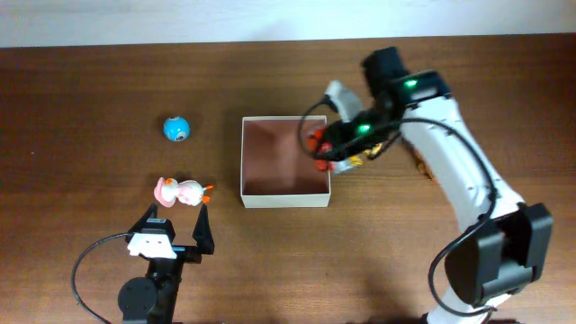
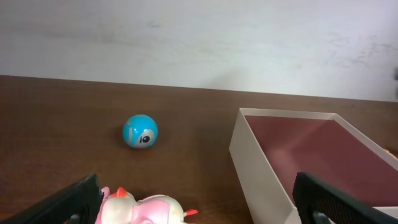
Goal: Pack container
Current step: 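Carry the fire truck left over the white box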
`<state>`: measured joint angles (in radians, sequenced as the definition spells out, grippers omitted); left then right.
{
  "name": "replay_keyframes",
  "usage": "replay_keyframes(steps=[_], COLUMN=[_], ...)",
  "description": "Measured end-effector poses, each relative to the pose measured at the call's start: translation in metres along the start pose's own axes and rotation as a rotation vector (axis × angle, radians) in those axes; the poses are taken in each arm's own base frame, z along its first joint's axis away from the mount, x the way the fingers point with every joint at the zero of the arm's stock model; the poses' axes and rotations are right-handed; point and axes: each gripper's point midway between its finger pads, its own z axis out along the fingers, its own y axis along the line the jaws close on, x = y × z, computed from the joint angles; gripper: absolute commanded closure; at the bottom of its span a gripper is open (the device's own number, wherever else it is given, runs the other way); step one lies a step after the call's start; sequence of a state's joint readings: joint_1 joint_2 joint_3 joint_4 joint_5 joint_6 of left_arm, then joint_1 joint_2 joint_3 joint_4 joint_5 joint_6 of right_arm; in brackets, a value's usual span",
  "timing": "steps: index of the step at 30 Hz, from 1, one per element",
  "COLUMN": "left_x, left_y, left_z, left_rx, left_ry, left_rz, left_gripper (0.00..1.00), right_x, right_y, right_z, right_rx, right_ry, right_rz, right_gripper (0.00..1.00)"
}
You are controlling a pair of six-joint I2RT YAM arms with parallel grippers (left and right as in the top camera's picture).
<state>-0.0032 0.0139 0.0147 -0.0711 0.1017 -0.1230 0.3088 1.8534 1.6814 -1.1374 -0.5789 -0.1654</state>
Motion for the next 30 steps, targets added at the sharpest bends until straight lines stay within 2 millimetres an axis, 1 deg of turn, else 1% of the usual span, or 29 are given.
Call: replay_keyframes(steps=[3,5,8,10,12,16,21,26,30], left_x=[0.000,0.000,0.000,0.000,0.000,0.000,0.000,0.000,0.000], left_y=[0.000,0.000,0.000,0.000,0.000,0.000,0.000,0.000,0.000], left_z=[0.000,0.000,0.000,0.000,0.000,0.000,0.000,0.000,0.000], left_rx=[0.000,0.000,0.000,0.000,0.000,0.000,0.000,0.000,0.000], left_ry=[0.000,0.000,0.000,0.000,0.000,0.000,0.000,0.000,0.000], left_rz=[0.000,0.000,0.000,0.000,0.000,0.000,0.000,0.000,0.000], left_gripper=[0.00,0.00,0.00,0.00,0.00,0.00,0.00,0.00,0.00], right_x=[-0.017,-0.029,-0.047,-0.056,-0.063,-0.069,-0.071,-0.067,-0.063], right_y=[0.027,0.041,0.056,0.060,0.059,0.045,0.029,0.021,0.013], right_z=[0.016,0.023,0.032,0.037,0.045,0.068,0.106,0.134,0.149], right_rx=[-0.020,-0.022,-0.002,0.020,0.054,0.139,0.216,0.279,0.315], right_ry=[-0.040,-0.078,-0.137,-0.167,-0.190,-0.204,-0.211,-0.205,-0.202], right_rz=[-0.071,-0.094,-0.093,-0.067,-0.020,0.103,0.217,0.278,0.312], right_gripper=[0.52,0.52,0.52,0.52,0.52,0.52,0.52,0.52,0.52])
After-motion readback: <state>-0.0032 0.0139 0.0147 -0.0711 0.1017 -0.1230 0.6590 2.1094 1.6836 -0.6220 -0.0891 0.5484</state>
